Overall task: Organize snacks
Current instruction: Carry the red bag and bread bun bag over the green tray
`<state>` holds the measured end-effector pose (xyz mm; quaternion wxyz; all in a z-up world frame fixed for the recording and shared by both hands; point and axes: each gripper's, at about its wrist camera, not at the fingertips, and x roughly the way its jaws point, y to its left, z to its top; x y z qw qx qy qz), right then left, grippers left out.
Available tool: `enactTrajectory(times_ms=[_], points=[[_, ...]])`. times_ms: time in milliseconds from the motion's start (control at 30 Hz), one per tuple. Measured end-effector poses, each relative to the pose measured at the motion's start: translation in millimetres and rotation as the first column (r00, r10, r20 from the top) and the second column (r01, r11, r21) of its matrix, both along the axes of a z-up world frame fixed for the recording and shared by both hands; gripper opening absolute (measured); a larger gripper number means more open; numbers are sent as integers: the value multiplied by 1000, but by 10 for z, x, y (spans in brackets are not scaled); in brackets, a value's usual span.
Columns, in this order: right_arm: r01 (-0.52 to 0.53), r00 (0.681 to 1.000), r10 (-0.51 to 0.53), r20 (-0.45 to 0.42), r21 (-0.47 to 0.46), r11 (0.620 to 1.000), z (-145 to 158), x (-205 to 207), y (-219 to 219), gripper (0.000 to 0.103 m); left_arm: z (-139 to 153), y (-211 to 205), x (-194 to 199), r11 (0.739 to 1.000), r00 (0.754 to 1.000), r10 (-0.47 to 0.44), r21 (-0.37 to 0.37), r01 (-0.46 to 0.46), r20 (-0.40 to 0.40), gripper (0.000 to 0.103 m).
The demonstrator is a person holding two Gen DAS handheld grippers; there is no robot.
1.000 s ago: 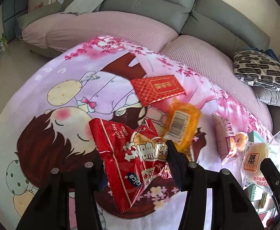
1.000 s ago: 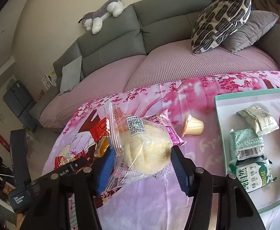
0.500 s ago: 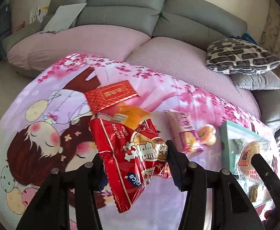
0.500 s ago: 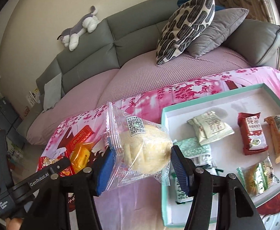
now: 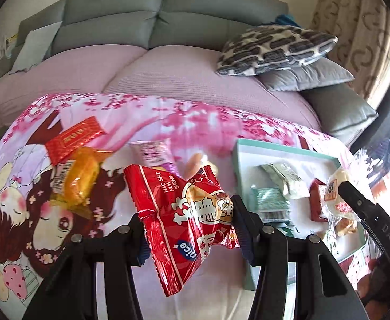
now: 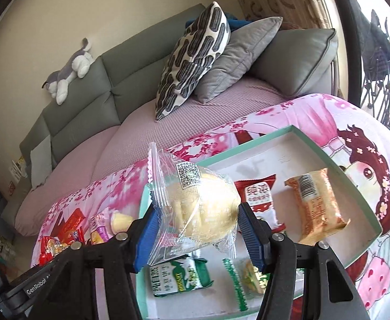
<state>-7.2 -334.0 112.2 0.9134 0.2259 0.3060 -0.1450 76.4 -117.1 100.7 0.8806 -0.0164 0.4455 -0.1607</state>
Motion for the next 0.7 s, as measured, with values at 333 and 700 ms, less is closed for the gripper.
enactTrajectory(times_ms=[333,700], points=[[58,998,-58,-1,20,998,-55,-131,-319,62,-50,-447,-86,994,995,-99,45,99,-8,54],[95,995,-94,-12,25,995,-151,-120,-491,62,-31,-685,150,991,993,-117,58,118,-16,54]])
